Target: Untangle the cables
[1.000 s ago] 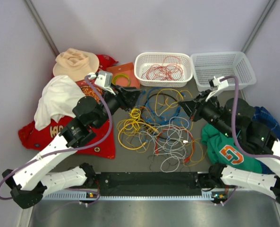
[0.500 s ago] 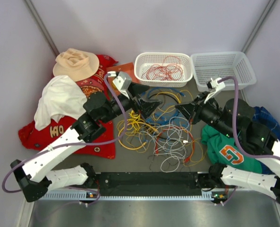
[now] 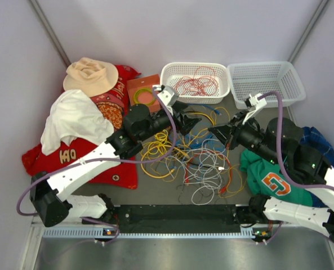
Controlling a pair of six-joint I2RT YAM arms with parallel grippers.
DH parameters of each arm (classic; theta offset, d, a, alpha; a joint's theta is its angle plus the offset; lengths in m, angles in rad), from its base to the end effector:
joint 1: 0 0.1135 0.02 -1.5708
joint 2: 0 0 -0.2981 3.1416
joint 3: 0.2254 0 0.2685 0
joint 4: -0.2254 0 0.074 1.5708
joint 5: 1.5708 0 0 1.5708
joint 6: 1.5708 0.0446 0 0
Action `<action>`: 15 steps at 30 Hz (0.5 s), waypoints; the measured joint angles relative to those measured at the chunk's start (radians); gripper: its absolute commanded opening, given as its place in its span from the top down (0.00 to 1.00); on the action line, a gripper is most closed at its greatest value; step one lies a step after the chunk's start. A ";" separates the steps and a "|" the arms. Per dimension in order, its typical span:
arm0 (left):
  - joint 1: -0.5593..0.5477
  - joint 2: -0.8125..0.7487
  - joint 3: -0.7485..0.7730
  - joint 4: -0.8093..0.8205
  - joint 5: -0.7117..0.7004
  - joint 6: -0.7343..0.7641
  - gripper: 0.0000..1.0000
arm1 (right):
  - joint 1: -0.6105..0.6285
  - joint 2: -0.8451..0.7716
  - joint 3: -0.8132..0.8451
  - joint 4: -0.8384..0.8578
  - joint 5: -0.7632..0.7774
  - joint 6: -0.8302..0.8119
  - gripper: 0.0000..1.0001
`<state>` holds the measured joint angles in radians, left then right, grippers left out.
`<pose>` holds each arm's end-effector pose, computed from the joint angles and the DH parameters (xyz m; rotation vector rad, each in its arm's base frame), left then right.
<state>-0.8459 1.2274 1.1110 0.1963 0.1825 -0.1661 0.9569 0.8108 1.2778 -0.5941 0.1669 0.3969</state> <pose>0.1955 -0.2330 0.4328 0.6657 1.4187 -0.9436 0.0857 0.1088 0.4860 -0.3636 1.7357 0.8600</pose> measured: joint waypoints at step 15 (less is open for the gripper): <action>0.010 0.033 0.184 -0.117 -0.234 0.037 1.00 | 0.000 -0.032 0.000 -0.006 0.031 0.007 0.12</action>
<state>-0.8356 1.2602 1.2949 0.0795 -0.0513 -0.1295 0.9569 0.7784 1.2778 -0.6006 0.1978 0.4042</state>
